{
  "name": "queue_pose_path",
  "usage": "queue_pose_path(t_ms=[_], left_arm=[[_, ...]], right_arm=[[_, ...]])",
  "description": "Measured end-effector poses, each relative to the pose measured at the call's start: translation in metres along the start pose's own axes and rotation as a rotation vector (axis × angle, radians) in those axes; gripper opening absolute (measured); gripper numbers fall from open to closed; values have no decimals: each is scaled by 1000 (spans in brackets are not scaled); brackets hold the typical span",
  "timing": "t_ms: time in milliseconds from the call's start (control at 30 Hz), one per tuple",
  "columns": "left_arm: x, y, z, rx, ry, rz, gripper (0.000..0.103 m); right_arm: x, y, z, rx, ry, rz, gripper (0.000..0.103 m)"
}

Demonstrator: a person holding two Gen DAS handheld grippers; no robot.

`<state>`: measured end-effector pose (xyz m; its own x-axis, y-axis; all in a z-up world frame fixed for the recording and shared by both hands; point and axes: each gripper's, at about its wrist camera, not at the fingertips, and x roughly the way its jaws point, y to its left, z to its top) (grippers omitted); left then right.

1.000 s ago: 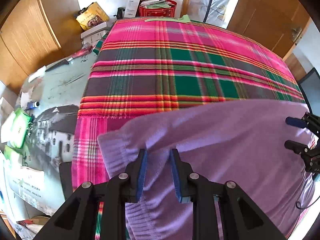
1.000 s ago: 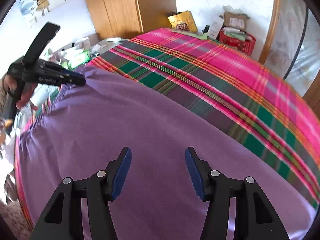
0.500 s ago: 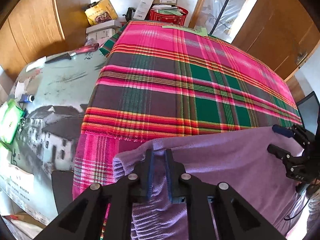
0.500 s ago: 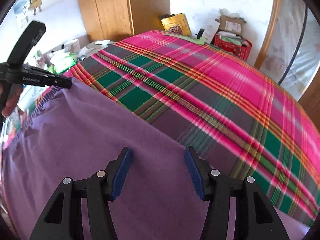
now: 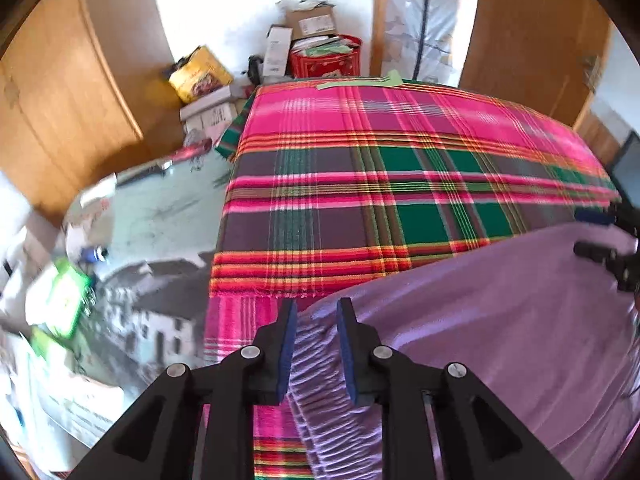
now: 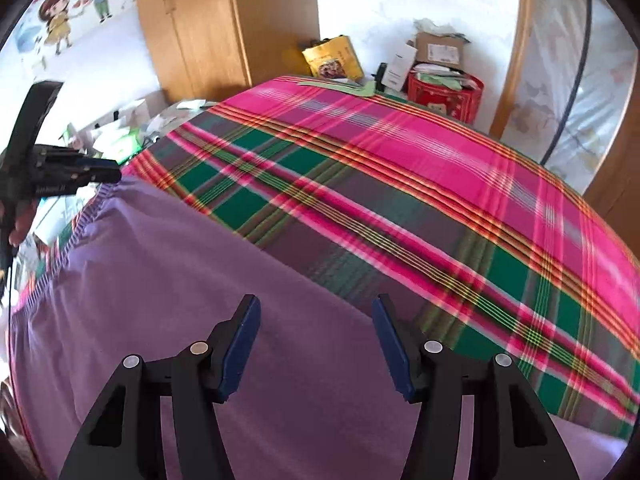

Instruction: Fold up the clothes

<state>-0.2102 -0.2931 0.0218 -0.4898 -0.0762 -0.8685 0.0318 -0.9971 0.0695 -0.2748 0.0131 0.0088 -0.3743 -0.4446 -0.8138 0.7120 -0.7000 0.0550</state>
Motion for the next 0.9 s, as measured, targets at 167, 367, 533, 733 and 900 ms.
queue_pose_path(t_ms=[167,367,533,733,900], left_arm=[[6,-21,-1,154,44,45,26],[8,-24,-2,199,55,63,26],[11,-27,-7,256,68,59,28],[18,-25,-9,282,55,44,29],[18,-19,-8,285,44,26,37]], right_arm=[[13,-4,0,-10,39,-8,60],[15,-1,2,-40,28,16,60],[19,4,5,-59,26,52,61],[21,10,6,-90,29,40,61],[22,10,6,-91,27,44,61]])
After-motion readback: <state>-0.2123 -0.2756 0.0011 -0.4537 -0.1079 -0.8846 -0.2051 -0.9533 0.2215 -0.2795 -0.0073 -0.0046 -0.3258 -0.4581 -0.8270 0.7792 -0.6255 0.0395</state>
